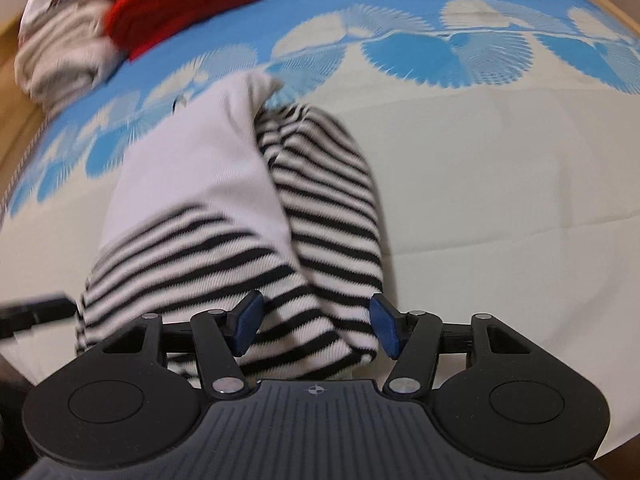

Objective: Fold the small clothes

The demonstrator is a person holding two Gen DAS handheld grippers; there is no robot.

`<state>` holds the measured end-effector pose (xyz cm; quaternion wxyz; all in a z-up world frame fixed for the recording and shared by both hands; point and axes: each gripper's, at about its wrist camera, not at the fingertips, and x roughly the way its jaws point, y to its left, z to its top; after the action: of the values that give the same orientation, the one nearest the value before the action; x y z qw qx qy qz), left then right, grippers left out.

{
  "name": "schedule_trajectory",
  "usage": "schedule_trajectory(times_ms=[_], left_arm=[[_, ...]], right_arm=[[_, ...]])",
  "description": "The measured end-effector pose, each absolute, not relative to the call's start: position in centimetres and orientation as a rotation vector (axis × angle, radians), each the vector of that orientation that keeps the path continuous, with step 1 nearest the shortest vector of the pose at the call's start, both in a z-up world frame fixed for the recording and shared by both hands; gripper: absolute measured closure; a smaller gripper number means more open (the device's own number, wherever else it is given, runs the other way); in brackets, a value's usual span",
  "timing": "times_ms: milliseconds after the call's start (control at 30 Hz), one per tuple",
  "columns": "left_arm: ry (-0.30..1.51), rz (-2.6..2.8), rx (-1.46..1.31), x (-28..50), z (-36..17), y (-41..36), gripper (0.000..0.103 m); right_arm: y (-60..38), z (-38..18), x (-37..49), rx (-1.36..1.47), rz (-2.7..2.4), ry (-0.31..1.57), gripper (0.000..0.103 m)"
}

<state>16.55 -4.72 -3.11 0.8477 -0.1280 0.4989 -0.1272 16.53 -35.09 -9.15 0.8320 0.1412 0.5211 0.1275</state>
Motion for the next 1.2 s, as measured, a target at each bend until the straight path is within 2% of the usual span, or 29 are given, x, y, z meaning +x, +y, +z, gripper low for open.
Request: schedule_trajectory(times_ms=[33, 67, 167, 300, 367, 400, 533, 700, 867, 967, 1100, 1200], left_arm=[[1.046, -0.275, -0.272, 16.3, -2.9, -4.6, 0.05], [1.038, -0.282, -0.279, 16.3, -2.7, -4.6, 0.05], [1.009, -0.302, -0.305, 15.7, -2.4, -4.5, 0.041], [1.003, -0.328, -0.316, 15.4, -2.2, -5.5, 0.04], [1.008, -0.348, -0.311, 15.3, -2.2, -6.3, 0.035], [1.01, -0.355, -0.303, 15.2, -2.3, -6.7, 0.028], [1.025, -0.385, -0.253, 14.9, -2.8, -8.4, 0.028], [1.128, -0.352, -0.111, 15.0, -5.4, -10.0, 0.027], [1.214, -0.305, -0.044, 15.2, -7.7, -10.3, 0.018], [1.202, -0.315, -0.069, 15.1, -7.2, -10.0, 0.019], [1.083, -0.378, -0.15, 14.9, -4.9, -9.2, 0.02], [1.262, -0.275, 0.003, 15.5, -8.6, -9.7, 0.018]], right_arm=[[-34.9, -9.2, 16.3, 0.288, 0.287, 1.105, 0.084], [-34.9, -9.1, 15.9, 0.289, 0.312, 1.106, 0.102], [-36.1, -7.8, 14.4, 0.348, 0.357, 1.042, 0.102], [-40.7, -4.2, 11.2, 0.539, 0.426, 0.875, 0.103], [-42.3, -2.6, 9.0, 0.542, 0.466, 0.817, 0.103], [-42.8, -2.2, 8.2, 0.527, 0.475, 0.811, 0.103], [-43.9, -2.4, 6.6, 0.466, 0.48, 0.874, 0.103], [-43.5, -6.1, 7.7, 0.401, 0.394, 1.069, 0.103], [-40.0, -10.2, 8.9, 0.264, 0.348, 1.244, 0.103], [-38.5, -11.4, 9.5, 0.212, 0.322, 1.284, 0.103], [-37.5, -11.6, 10.2, 0.174, 0.301, 1.29, 0.103], [-37.4, -11.5, 10.5, 0.171, 0.293, 1.289, 0.103]])
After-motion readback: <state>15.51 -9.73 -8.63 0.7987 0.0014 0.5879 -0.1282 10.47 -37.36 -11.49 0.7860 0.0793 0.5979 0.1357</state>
